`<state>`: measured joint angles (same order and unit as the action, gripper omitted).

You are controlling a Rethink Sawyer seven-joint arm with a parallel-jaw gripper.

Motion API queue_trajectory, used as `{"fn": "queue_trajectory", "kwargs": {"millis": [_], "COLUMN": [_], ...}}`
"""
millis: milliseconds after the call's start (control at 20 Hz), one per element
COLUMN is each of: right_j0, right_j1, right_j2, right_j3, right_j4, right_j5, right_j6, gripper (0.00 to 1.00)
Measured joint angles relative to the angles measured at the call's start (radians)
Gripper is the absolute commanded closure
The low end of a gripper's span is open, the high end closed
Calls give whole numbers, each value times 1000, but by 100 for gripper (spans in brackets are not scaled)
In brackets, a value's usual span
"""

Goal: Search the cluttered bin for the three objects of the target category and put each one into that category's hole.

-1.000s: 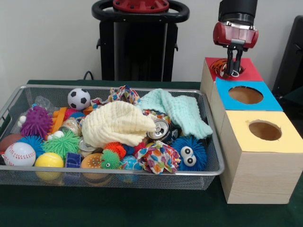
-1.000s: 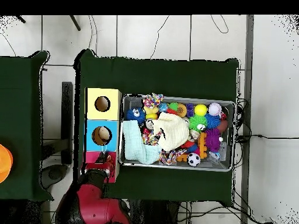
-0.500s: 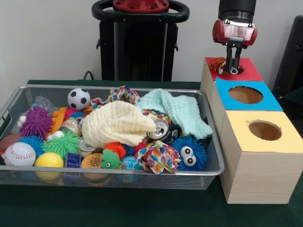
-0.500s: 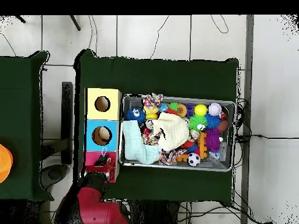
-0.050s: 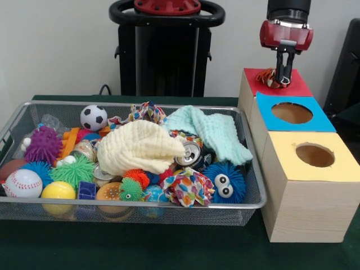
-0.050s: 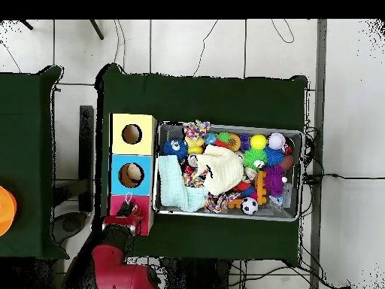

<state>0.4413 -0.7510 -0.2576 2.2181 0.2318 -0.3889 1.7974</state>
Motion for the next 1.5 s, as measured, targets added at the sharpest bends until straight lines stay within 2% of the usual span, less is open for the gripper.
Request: {"fn": "queue_trajectory", "kwargs": {"millis": [350,800,950,1200,1500], "right_j0": [42,53,50,28,-4], "right_j1": [0,9,19,41,35], "right_j2": [7,7,7,8,9], "right_j3": [1,1,1,9,42], "right_j4": [51,53,41,-11,-66], "right_j5": [0,-5,-20,-99,-158], "right_j6": [0,0,0,0,0], "gripper": [100,100,100,100,100]}}
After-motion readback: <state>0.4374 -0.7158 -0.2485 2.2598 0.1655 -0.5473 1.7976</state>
